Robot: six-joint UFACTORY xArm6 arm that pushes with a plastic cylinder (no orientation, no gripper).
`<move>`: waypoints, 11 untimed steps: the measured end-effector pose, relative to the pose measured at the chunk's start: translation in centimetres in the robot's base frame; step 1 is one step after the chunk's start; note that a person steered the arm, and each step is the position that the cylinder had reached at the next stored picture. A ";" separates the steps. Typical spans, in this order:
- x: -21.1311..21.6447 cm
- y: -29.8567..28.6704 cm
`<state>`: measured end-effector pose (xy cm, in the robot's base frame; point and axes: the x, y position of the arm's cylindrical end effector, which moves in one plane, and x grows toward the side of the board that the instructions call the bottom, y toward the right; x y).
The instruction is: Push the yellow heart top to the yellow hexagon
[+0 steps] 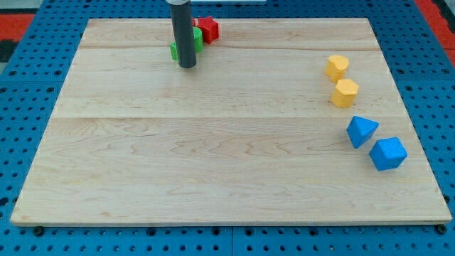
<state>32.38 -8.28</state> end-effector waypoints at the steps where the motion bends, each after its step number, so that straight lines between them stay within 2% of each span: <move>1: 0.5 2.2; 2: -1.0 14.5; 3: -2.6 21.5; 10: -1.2 22.4; 11: 0.4 24.5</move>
